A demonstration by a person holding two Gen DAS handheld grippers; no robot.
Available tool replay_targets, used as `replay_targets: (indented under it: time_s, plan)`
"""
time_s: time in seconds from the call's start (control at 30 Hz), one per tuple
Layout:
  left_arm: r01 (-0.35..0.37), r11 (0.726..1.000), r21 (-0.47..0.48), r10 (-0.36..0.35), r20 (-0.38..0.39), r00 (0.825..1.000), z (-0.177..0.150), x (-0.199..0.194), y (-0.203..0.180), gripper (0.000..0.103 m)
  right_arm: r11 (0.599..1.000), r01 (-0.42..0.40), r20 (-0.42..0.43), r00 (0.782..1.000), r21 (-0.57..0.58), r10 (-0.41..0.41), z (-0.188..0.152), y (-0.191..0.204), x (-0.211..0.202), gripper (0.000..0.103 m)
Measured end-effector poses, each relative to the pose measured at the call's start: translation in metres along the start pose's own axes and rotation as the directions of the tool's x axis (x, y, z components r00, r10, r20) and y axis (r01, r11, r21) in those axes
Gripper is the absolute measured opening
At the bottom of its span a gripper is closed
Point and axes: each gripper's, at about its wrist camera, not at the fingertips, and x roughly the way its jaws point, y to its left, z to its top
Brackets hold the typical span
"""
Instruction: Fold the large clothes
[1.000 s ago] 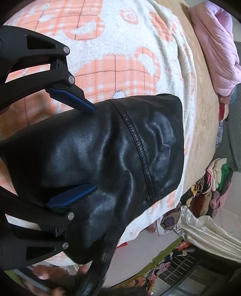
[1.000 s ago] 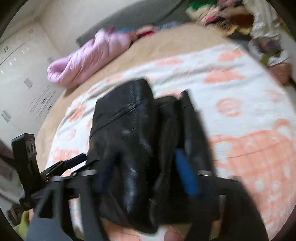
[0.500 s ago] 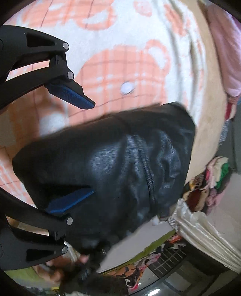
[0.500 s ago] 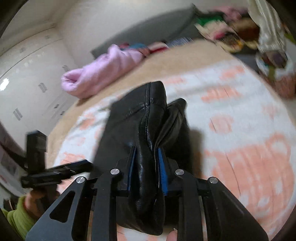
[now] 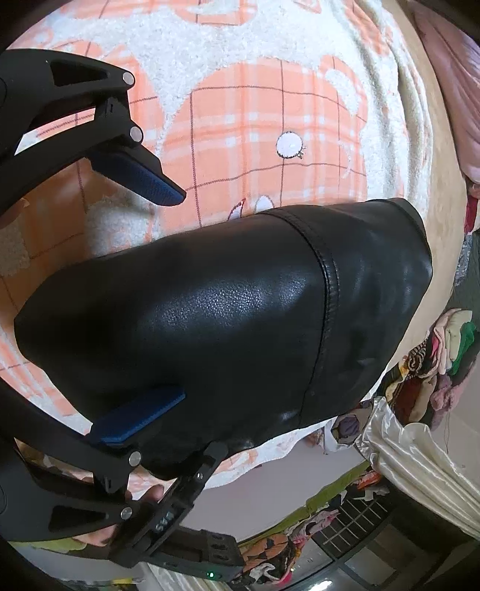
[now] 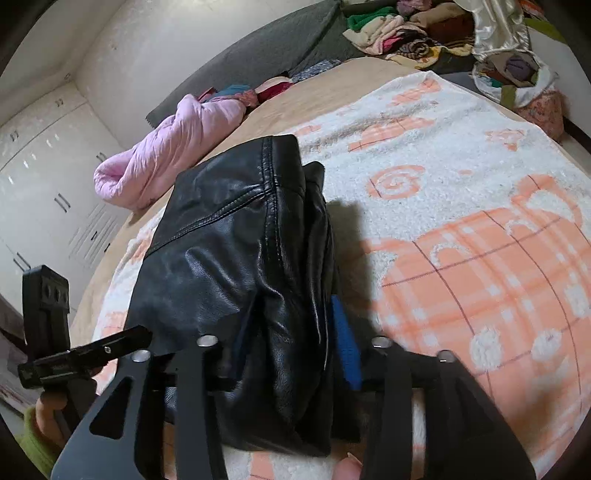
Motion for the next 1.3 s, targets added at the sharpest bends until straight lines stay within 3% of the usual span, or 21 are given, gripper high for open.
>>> replay_targets:
  time_s: [0.13, 0.2, 0.37, 0.53, 0.63, 0.73, 1.07, 1.2, 1.27, 1.3]
  plan:
    - [-0.002, 1.0, 0.004, 0.002, -0.002, 1.0, 0.001, -0.001, 0.0, 0.092, 1.0, 0.013, 0.004, 1.0, 0.004, -0.013, -0.006, 0.0, -0.009, 0.048]
    - [-0.005, 1.0, 0.006, 0.005, 0.001, 1.0, 0.001, -0.001, 0.0, 0.092, 1.0, 0.007, -0.004, 1.0, 0.015, -0.007, -0.008, -0.001, -0.012, 0.057]
    - [0.009, 1.0, 0.003, -0.009, -0.009, 1.0, 0.0, 0.001, -0.002, 0.092, 0.997, -0.03, -0.045, 0.998, 0.076, 0.033, -0.011, -0.013, -0.01, 0.063]
    - [0.021, 1.0, 0.012, -0.021, -0.023, 1.0, -0.003, 0.002, -0.002, 0.092, 0.991, -0.057, -0.07, 0.995, 0.117, 0.066, -0.016, -0.019, -0.006, 0.06]
    - [0.027, 1.0, 0.008, -0.027, -0.029, 0.999, -0.003, 0.004, -0.002, 0.093, 0.973, -0.115, -0.088, 0.987, 0.2, 0.134, -0.023, -0.029, 0.001, 0.055]
    - [0.045, 0.999, -0.005, -0.046, -0.036, 0.998, -0.004, 0.006, 0.002, 0.093, 0.964, -0.135, -0.062, 0.986, 0.228, 0.152, -0.031, -0.028, -0.001, 0.05]
    - [0.003, 1.0, -0.001, -0.003, -0.007, 1.0, 0.004, -0.007, 0.021, 0.093, 0.952, -0.096, -0.007, 0.995, 0.291, 0.103, -0.065, 0.014, -0.014, 0.047]
    - [-0.007, 1.0, 0.0, 0.007, -0.023, 1.0, -0.001, -0.004, 0.024, 0.093, 0.966, -0.055, 0.003, 0.998, 0.253, 0.056, -0.075, 0.026, -0.011, 0.047]
    - [-0.004, 1.0, -0.001, 0.004, -0.023, 1.0, -0.003, -0.003, 0.024, 0.093, 0.965, -0.059, -0.004, 0.998, 0.256, 0.062, -0.072, 0.024, -0.013, 0.052]
    - [-0.006, 1.0, 0.0, 0.006, -0.02, 1.0, -0.003, -0.004, 0.025, 0.093, 0.963, -0.063, -0.009, 0.998, 0.261, 0.067, -0.07, 0.022, -0.014, 0.067]
